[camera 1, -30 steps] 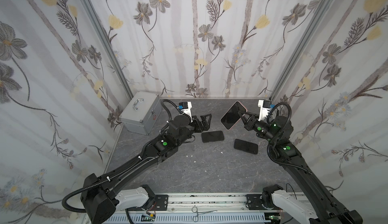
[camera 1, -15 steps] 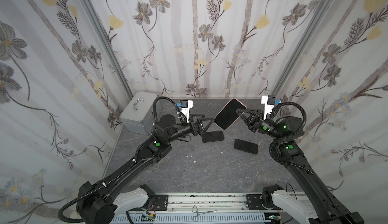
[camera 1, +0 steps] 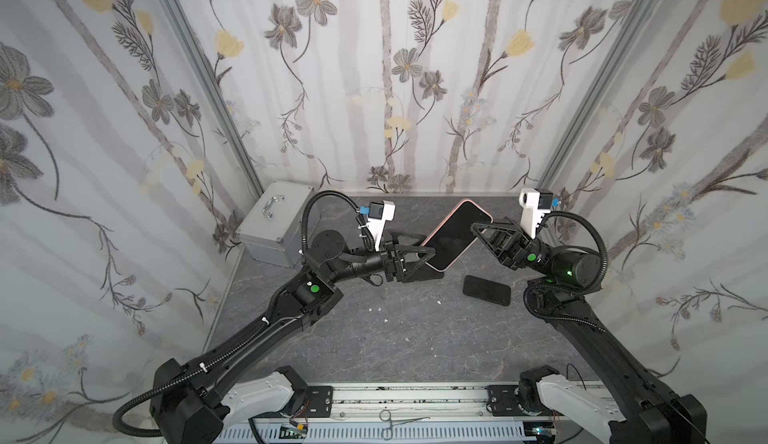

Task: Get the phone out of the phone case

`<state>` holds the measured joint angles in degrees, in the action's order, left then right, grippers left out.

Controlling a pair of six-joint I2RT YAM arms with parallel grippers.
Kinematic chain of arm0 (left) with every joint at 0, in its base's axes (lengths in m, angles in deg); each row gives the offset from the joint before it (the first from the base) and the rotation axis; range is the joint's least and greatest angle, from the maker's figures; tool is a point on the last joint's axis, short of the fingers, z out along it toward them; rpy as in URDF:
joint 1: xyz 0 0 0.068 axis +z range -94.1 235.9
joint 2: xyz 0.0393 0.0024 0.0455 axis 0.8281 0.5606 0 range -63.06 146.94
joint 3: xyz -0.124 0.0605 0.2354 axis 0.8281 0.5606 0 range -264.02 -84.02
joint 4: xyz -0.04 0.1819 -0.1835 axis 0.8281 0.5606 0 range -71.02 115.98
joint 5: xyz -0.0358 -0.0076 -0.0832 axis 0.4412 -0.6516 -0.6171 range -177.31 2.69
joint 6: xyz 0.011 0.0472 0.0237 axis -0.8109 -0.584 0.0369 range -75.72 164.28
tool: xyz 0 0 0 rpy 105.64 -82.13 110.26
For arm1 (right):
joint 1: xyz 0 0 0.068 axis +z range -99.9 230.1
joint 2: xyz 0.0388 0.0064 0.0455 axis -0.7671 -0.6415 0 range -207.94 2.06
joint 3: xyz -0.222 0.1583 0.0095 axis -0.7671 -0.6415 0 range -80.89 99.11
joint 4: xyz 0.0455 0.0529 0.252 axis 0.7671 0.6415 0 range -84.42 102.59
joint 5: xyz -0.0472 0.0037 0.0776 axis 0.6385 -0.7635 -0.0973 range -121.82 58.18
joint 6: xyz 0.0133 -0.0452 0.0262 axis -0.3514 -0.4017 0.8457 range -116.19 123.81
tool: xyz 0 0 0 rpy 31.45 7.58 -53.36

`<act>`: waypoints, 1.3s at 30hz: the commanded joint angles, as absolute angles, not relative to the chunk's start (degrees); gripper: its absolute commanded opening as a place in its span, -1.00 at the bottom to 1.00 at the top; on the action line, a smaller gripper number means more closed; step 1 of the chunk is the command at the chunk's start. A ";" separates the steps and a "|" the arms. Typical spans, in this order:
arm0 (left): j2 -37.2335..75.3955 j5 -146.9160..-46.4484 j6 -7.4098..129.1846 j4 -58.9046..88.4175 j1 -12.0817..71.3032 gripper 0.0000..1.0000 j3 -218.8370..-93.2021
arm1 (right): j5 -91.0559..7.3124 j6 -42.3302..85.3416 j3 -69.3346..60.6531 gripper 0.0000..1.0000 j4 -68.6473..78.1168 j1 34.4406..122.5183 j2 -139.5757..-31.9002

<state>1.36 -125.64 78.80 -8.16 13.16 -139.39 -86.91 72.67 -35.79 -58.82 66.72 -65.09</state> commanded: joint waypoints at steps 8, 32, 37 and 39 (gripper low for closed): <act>1.29 -127.20 79.52 -12.77 11.82 -0.25 -139.66 | -79.31 76.22 -37.20 -1.00 -63.50 69.64 -64.56; -0.24 -123.05 65.64 -1.96 14.65 -1.00 -139.27 | -64.20 41.63 -36.45 0.78 -24.25 66.00 -52.64; 0.31 -114.25 53.21 10.93 14.77 -1.00 -142.62 | -58.04 28.36 -31.25 0.87 -9.49 65.16 -50.49; 0.23 -112.12 49.29 11.61 14.77 -1.00 -142.19 | -59.81 24.81 -27.54 0.88 -3.15 64.24 -51.70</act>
